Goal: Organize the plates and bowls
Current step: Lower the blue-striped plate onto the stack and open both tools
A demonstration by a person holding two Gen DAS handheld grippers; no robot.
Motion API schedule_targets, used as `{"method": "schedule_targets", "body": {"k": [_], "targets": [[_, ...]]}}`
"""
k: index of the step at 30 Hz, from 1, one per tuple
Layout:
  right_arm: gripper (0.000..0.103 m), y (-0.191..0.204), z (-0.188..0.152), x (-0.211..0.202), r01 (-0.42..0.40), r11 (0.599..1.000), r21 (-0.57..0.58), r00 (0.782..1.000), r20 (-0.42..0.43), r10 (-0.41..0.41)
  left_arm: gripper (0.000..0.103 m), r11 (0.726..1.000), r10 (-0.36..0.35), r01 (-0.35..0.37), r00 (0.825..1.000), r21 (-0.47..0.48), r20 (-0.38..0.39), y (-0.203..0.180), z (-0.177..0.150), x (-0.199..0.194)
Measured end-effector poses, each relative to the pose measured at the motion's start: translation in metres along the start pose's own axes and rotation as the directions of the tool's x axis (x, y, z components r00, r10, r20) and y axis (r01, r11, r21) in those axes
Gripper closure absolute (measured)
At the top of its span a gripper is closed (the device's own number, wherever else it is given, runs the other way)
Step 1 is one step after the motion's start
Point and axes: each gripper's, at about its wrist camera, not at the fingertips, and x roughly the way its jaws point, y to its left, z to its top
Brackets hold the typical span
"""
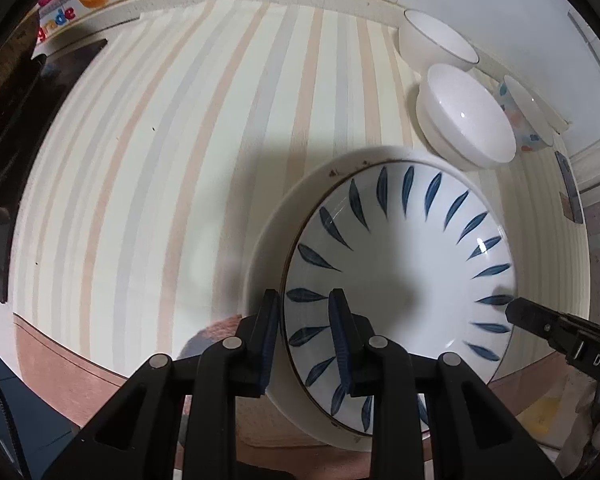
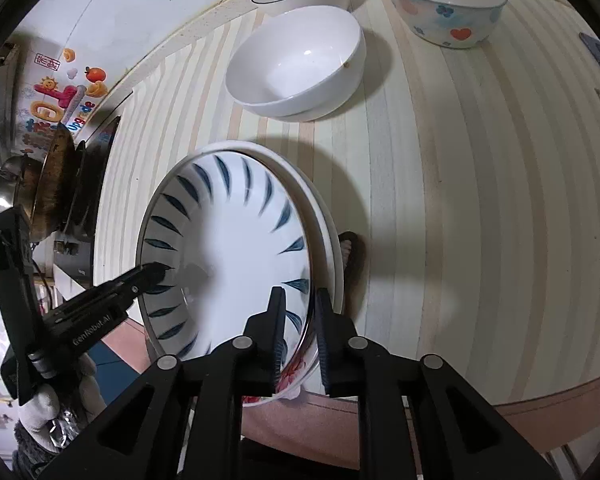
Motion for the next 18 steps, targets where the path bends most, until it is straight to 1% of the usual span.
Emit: {"method": "schedule_targets", "body": {"k": [3,6,10,14,17,18], "targets": [[0.085,0.007,-0.003,-0.004,0.034,0.999,-0.024,0.999,0.004,-0.034,0.08,1.0,0.008,-0.008,1.0,0.012,0.023,-0.001,-0.001,-0.012],[0.085,0.017,-0.011,-0.014,0.057,0.997,-0.047,0.998,0.011,-0.057,0.08,0.999,0.016,-0.017,0.999,0.028,0.047,-0.005,-0.007,-0.033],[0.084,0.036,-0.027,-0.043,0.081,0.993,-0.081,0.996,0.05,-0.077,0.08,0.998,0.02,-0.026,0.995,0.062,0.094,-0.01,-0.02,-0.075],[0.074,0.059,-0.048,-0.083,0.081,0.991,-0.106,0.992,0.102,-0.07,0.08,0.995,-0.003,-0.01,0.992,0.1,0.124,-0.015,-0.034,-0.112],[0.069,0.078,-0.065,-0.113,0.085,0.99,-0.114,0.987,0.145,-0.068,0.08,0.992,-0.028,0.011,0.991,0.125,0.134,-0.022,-0.044,-0.135],[0.065,0.082,-0.069,-0.12,0.08,0.99,-0.114,0.987,0.151,-0.063,0.079,0.991,-0.037,0.018,0.99,0.134,0.136,-0.021,-0.048,-0.142]]}}
